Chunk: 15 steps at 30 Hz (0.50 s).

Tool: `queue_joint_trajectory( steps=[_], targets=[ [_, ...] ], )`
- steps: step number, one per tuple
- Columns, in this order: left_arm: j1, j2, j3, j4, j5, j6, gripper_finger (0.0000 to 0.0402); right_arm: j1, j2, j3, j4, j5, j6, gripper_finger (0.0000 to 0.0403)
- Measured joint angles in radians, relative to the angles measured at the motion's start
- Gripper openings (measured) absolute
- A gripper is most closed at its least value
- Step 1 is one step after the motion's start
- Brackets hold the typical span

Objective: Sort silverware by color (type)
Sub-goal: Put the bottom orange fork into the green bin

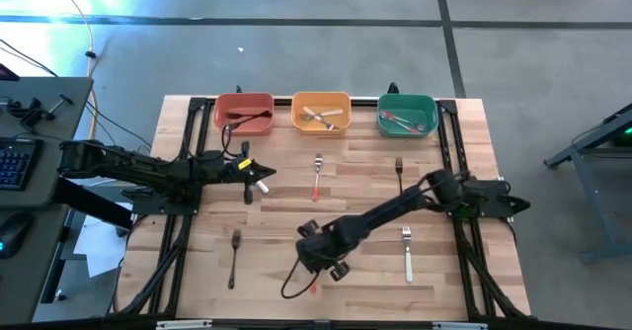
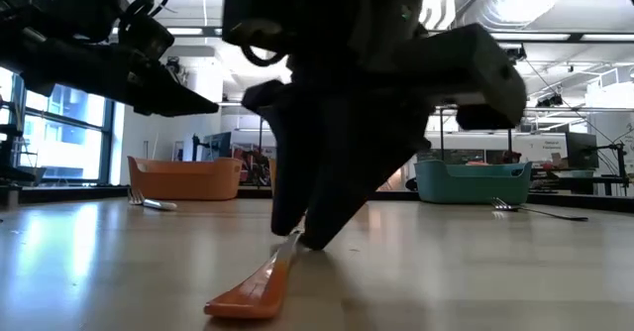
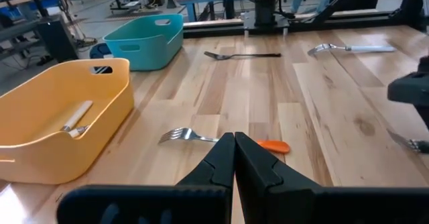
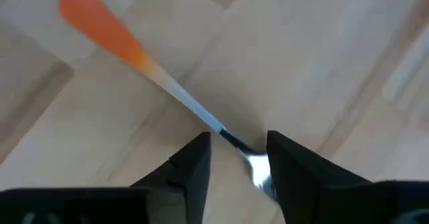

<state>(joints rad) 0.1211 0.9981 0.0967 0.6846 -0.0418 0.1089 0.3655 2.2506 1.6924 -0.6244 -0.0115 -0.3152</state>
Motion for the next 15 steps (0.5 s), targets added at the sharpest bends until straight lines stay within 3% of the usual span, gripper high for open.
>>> queue_joint_trajectory(
  steps=[5,12,15],
  targets=[
    [0.000,0.000,0.000,-0.008,-0.021,0.032,0.0000,-0.028,0.054,0.073,-0.071,-0.076,-0.001,0.0118],
    [0.000,0.000,0.000,-0.010,-0.030,0.034,0.0000,-0.062,0.066,0.073,-0.105,-0.116,0.054,0.0014],
    [0.000,0.000,0.000,-0.011,-0.030,0.034,0.0000,-0.064,0.067,0.073,-0.113,-0.117,0.048,0.0013]
  ],
)
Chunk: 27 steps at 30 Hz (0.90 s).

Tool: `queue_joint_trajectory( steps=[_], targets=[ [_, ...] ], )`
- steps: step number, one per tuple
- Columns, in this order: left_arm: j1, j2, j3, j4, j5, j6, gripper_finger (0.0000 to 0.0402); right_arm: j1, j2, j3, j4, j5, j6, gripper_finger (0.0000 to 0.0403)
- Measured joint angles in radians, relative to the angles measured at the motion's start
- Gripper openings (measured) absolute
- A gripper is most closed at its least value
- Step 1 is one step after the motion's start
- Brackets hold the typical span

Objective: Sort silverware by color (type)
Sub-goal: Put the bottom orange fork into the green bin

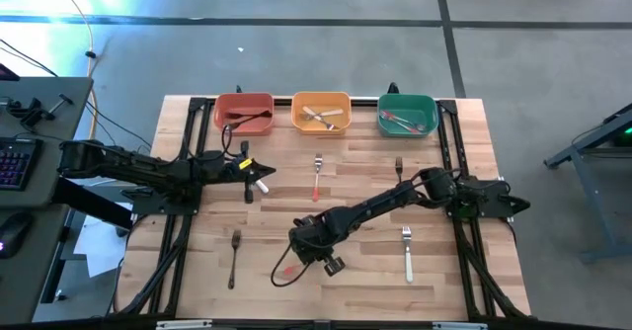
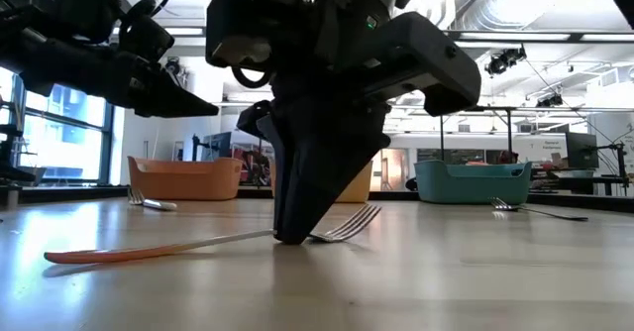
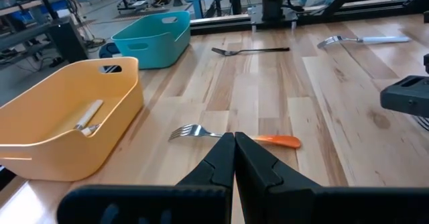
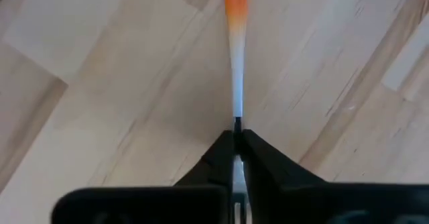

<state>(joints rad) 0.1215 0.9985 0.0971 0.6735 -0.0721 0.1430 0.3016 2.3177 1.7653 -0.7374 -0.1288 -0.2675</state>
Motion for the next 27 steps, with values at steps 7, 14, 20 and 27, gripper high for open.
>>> queue_joint_trajectory(
  steps=[7,14,20,27],
  targets=[
    [0.000,0.000,0.000,0.001,-0.011,0.000,0.0000,-0.002,-0.054,-0.011,-0.099,0.056,0.005,0.0003],
    [0.000,0.000,0.000,-0.024,-0.018,0.000,0.0000,-0.036,-0.182,-0.071,-0.209,0.236,0.086,0.0001],
    [0.000,0.000,0.000,-0.032,-0.018,0.015,0.0000,-0.127,-0.439,-0.378,-0.120,0.324,0.183,0.0000],
    [0.000,0.000,0.000,-0.032,-0.021,0.017,0.0000,-0.334,-0.892,-0.812,0.035,0.460,0.320,0.0000]
  ],
)
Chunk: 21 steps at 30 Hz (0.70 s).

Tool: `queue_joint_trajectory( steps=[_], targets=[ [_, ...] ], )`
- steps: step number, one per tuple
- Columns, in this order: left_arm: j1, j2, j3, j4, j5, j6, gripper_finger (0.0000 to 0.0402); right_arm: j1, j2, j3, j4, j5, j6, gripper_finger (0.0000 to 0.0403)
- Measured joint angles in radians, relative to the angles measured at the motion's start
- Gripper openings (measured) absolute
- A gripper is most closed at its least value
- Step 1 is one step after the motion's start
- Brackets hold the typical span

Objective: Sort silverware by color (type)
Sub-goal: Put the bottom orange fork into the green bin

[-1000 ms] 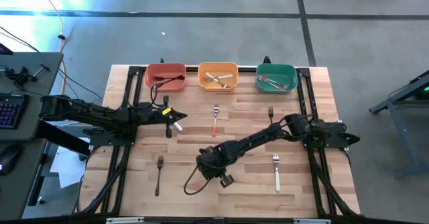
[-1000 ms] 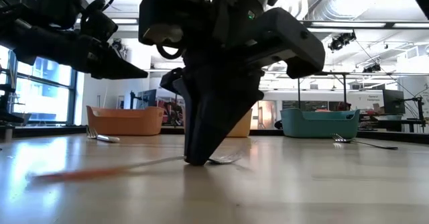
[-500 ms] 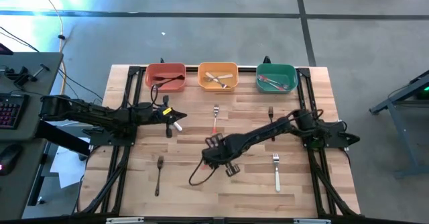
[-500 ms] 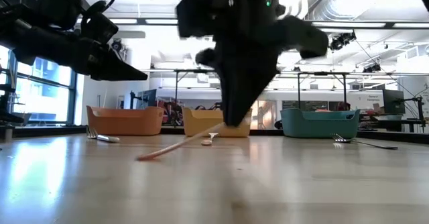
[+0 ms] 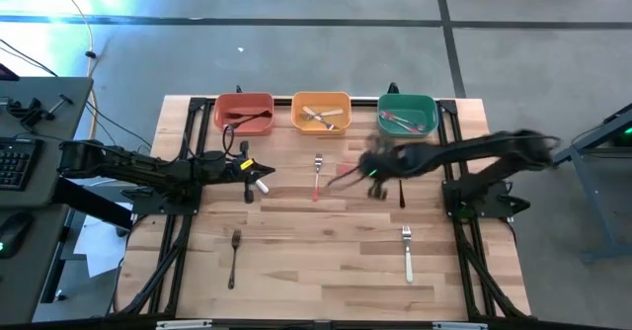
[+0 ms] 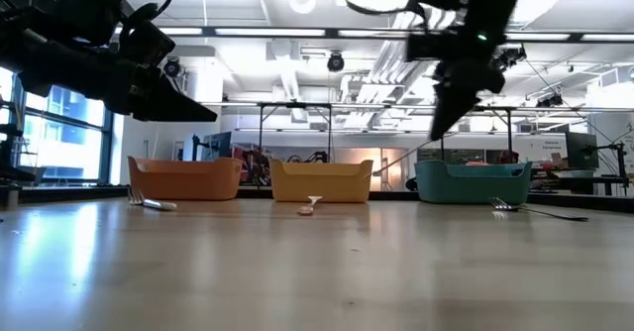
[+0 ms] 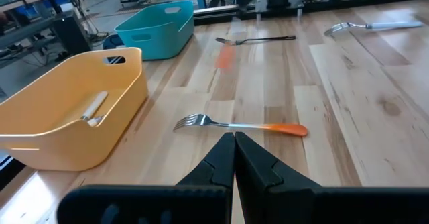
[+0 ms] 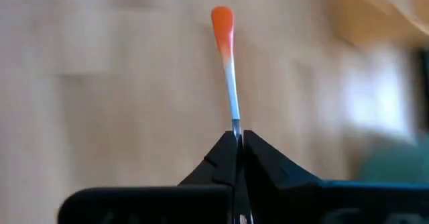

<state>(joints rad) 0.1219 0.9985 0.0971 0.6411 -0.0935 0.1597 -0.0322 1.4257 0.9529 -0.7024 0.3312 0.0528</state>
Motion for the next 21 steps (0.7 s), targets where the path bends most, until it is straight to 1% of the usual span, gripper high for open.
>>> queue_joint_trajectory(
  steps=[3,6,10,12,15,19,21],
  targets=[
    [0.000,0.000,0.000,0.002,-0.010,0.007,0.0001,-0.105,-0.187,-0.119,0.032,0.065,0.037,0.0000],
    [0.000,0.000,0.000,0.009,-0.032,0.030,0.0001,-0.214,-0.348,-0.195,0.069,0.102,0.037,0.0000],
    [0.003,0.000,0.000,0.015,-0.051,0.044,0.0001,-0.380,-0.489,-0.259,0.108,0.132,-0.047,0.0000],
    [0.007,0.000,0.000,0.014,-0.050,0.043,0.0001,-0.475,-0.514,-0.282,0.110,0.105,-0.119,0.0000],
    [0.009,0.000,0.000,0.012,-0.049,0.035,0.0001,-0.615,-0.509,-0.308,0.138,0.009,-0.242,0.0000],
    [0.009,0.000,0.000,0.012,-0.048,0.035,0.0001,-0.776,-0.458,-0.343,0.225,-0.099,-0.384,0.0000],
    [0.010,0.000,0.000,0.011,-0.048,0.039,0.0001,-0.836,-0.416,-0.346,0.259,-0.146,-0.418,0.0000]
  ],
)
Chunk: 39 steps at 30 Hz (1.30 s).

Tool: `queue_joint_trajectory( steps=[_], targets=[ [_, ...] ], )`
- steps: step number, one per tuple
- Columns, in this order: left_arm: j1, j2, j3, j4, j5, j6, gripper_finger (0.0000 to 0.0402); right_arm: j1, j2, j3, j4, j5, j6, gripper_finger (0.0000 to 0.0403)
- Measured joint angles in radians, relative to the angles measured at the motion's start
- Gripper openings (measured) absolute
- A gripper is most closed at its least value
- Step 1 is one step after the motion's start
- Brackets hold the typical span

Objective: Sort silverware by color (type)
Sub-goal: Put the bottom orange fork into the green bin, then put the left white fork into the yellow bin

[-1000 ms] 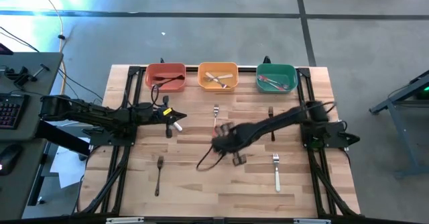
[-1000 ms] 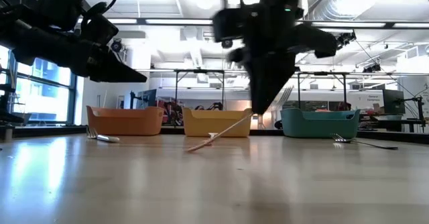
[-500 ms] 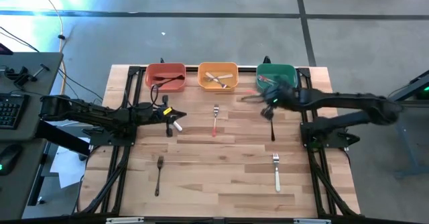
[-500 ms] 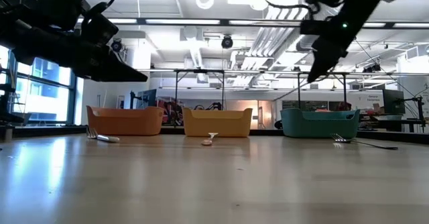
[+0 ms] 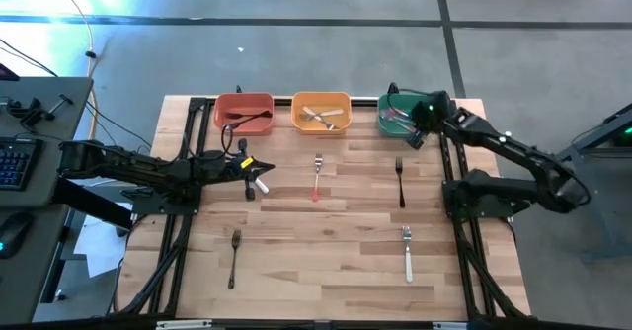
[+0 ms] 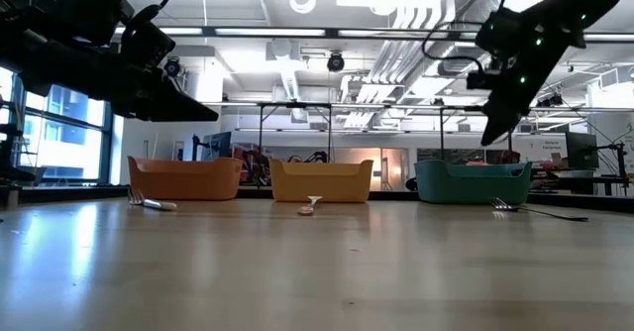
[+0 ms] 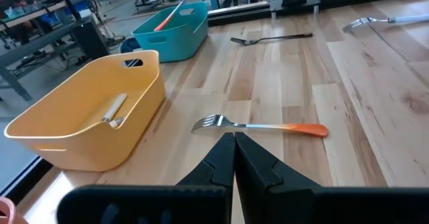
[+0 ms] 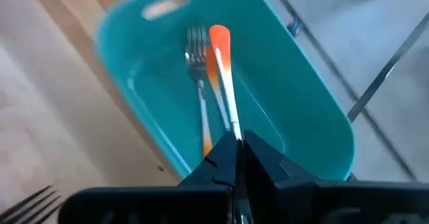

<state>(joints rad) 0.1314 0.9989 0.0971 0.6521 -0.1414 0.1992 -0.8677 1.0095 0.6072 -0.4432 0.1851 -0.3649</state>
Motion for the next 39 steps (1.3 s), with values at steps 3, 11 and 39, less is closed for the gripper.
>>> queue_joint_trajectory(
  steps=[3,11,39],
  targets=[
    [0.000,0.000,0.000,0.000,0.000,0.005,0.0001,-0.061,0.067,0.018,0.020,-0.038,-0.024,0.0000],
    [0.001,0.000,0.000,0.000,0.000,0.004,0.0001,-0.115,0.260,0.018,0.128,-0.067,-0.060,0.0000],
    [0.001,0.018,0.480,-0.985,0.013,0.024,0.0000,-0.107,0.136,0.020,0.211,-0.137,0.053,0.0083]
  ],
)
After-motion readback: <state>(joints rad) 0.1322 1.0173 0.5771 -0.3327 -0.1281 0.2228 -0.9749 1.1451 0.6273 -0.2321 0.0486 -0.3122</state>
